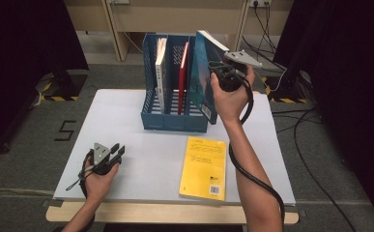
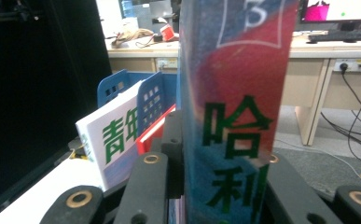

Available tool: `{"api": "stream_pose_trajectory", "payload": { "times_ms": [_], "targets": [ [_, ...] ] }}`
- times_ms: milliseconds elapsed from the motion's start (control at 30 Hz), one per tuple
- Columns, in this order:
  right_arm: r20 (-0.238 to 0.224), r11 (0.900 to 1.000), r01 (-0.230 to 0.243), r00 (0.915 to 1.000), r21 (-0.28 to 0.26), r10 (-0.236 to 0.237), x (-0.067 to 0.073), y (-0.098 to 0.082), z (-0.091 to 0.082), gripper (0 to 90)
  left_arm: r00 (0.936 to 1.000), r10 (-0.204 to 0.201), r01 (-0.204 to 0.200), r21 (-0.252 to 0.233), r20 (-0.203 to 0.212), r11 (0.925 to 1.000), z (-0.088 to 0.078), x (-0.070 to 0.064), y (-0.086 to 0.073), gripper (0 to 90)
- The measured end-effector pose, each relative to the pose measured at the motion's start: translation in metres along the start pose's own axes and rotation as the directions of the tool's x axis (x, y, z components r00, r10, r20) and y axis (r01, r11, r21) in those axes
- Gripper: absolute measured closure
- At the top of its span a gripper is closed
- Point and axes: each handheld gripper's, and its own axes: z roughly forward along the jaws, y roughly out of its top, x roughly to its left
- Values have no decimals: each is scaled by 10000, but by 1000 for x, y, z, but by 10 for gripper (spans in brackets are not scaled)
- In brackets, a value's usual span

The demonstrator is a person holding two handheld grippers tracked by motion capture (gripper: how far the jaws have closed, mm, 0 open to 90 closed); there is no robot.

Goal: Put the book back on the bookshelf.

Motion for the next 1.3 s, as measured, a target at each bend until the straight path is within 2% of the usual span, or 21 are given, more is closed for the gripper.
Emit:
{"api": "stream_pose_trajectory", "payload": {
  "times_ms": [200,433,600,967,1300],
  "targets": [
    [374,9997,-29,9993,-228,37,-2,5,17,752,10000,-4,4,14,35,10000,-1,0,0,709],
    [656,9996,-186,9976,-189,198,-7,3,39,751,10000,11,-11,-47,18,10000,-1,0,0,710],
    [830,9999,-55,9965,-124,66,-6,0,51,752,10000,7,-7,-80,8,10000,-1,0,0,710],
    [1012,9999,-95,9948,-138,108,0,-6,77,752,10000,42,-42,-110,29,9999,-1,0,0,711],
    [1146,10000,17,9934,-45,-11,6,-20,97,751,9999,-62,63,-152,90,9999,-2,-1,-1,712]
  ]
}}
